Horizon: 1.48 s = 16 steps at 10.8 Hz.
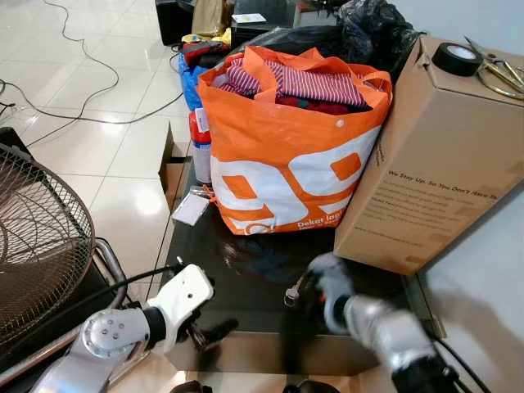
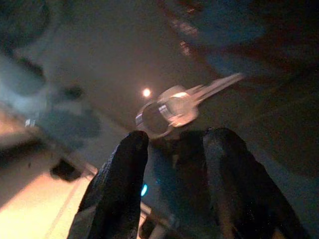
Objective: Hang keys on a hook
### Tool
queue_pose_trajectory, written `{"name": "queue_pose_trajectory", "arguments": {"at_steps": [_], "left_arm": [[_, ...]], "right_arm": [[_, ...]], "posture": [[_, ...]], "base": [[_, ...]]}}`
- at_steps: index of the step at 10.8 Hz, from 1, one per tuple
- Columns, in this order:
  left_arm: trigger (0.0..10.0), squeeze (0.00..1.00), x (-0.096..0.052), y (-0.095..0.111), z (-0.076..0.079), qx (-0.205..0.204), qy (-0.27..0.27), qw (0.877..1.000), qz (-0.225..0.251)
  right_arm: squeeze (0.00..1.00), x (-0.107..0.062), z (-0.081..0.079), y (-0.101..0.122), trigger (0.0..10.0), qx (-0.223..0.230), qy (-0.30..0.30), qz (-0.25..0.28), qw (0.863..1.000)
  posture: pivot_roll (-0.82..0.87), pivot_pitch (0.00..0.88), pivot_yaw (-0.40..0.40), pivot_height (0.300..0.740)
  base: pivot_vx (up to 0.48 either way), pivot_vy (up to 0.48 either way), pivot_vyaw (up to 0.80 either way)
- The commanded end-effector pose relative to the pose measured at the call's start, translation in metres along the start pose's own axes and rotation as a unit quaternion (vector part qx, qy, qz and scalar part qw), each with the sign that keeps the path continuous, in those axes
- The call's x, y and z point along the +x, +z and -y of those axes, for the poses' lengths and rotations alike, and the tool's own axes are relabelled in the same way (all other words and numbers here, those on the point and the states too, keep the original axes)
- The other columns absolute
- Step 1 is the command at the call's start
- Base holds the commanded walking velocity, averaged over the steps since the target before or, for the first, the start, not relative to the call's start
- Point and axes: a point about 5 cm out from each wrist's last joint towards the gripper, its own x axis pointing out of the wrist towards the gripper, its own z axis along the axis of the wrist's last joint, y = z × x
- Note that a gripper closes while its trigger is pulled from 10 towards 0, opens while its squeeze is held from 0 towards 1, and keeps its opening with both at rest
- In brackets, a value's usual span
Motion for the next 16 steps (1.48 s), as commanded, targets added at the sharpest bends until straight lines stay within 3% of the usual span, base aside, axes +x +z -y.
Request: {"name": "queue_pose_trajectory", "arguments": {"at_steps": [1,2,3,4,5,9,10,11,12,14,16], "left_arm": [[10.0,0.0,-0.001,-0.002,0.003,0.005,-0.008,1.0,-0.008],[10.0,0.0,-0.001,-0.004,0.006,0.009,-0.013,1.0,-0.014],[10.0,0.0,-0.002,-0.005,0.008,0.011,-0.019,1.0,-0.016],[10.0,0.0,-0.001,-0.005,0.008,0.011,-0.02,1.0,-0.017],[10.0,0.0,-0.002,-0.006,0.009,0.013,-0.022,0.999,-0.02],[10.0,0.0,-0.005,-0.007,0.012,0.016,-0.023,0.999,-0.026],[10.0,0.0,-0.005,-0.007,0.013,0.015,-0.023,0.999,-0.026],[10.0,0.0,-0.006,-0.008,0.013,0.015,-0.023,0.999,-0.027],[10.0,0.0,-0.006,-0.008,0.013,0.014,-0.022,0.999,-0.027],[10.0,0.0,-0.006,-0.008,0.014,0.015,-0.022,0.999,-0.027],[10.0,0.0,-0.006,-0.007,0.013,0.014,-0.021,0.999,-0.027]], "right_arm": [[1.0,0.0,-0.001,0.003,10.0,-0.033,0.001,0.01,0.999],[1.0,0.003,-0.005,0.002,10.0,-0.069,0.011,0.019,0.997],[0.21,0.01,-0.012,0.0,10.0,-0.109,0.015,0.034,0.993],[0.21,0.011,-0.012,0.0,10.0,-0.115,0.013,0.035,0.993],[0.0,0.016,-0.011,-0.001,10.0,-0.117,-0.002,0.033,0.993],[0.0,0.027,-0.005,-0.01,10.0,-0.117,-0.068,0.015,0.991],[0.0,0.028,-0.005,-0.017,4.9,-0.123,-0.07,0.004,0.99],[0.0,0.028,-0.005,-0.018,4.5,-0.116,-0.073,0.006,0.991],[0.0,0.029,-0.004,-0.016,1.7,-0.112,-0.076,0.012,0.991],[0.0,0.03,-0.003,-0.015,0.0,-0.111,-0.078,0.017,0.991],[0.0,0.031,-0.004,-0.015,0.0,-0.11,-0.076,0.018,0.991]], "posture": [[-0.03,0.051,-0.063,0.74],[-0.04,0.055,-0.062,0.74],[-0.05,0.063,-0.056,0.74],[-0.05,0.063,-0.056,0.74],[-0.05,0.063,-0.056,0.74],[-0.04,0.074,-0.066,0.74],[-0.04,0.076,-0.071,0.74],[-0.04,0.076,-0.071,0.74],[-0.04,0.076,-0.072,0.74],[-0.04,0.074,-0.074,0.74],[-0.04,0.074,-0.074,0.74]], "base": [[0.0,0.0,0.0],[0.0,0.0,0.0],[0.0,0.0,0.0],[0.0,0.0,0.0],[0.0,0.0,0.0],[0.0,0.0,0.0],[0.0,0.0,0.0],[0.0,0.0,0.0],[0.0,0.0,0.0],[0.0,0.0,0.0],[0.0,0.0,0.0]]}}
